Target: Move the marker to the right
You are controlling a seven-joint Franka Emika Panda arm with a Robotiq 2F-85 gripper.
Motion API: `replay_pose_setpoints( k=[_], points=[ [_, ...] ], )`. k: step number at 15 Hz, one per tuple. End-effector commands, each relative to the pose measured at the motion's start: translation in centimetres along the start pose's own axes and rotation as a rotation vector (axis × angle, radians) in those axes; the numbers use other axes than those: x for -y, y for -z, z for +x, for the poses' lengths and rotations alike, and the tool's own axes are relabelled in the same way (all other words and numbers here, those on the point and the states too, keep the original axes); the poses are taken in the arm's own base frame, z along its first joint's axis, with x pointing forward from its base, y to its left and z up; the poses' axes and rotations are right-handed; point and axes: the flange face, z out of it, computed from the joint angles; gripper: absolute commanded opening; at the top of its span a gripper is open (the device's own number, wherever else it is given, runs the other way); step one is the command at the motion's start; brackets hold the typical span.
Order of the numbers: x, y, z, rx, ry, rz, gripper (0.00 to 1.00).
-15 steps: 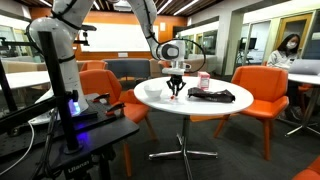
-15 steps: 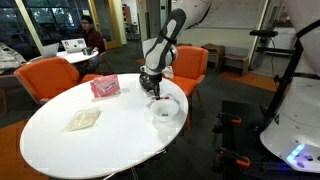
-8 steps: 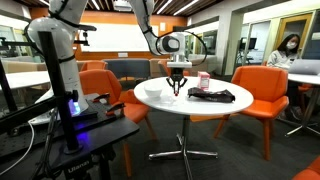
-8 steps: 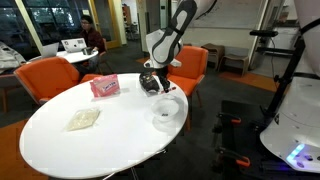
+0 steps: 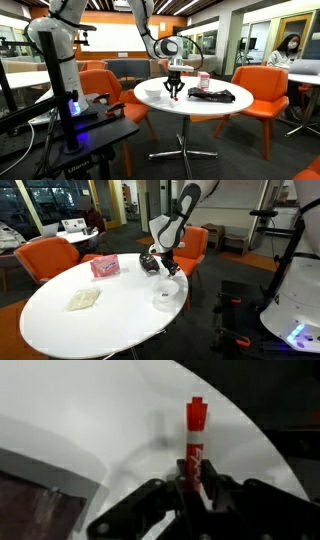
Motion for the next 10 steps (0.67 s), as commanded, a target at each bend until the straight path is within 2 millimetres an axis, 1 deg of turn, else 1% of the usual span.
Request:
replay_pose_setpoints(
  k=[1, 7, 10],
  points=[
    [0.4, -0.2, -0.3, 0.022, 0.104, -0.01, 0.05],
    [0.4, -0.9, -0.6, 0.09, 0.256, -0.009, 0.05],
    [0.2, -1.6, -0.8, 0.084, 0.286, -0.009, 0.05]
  ],
)
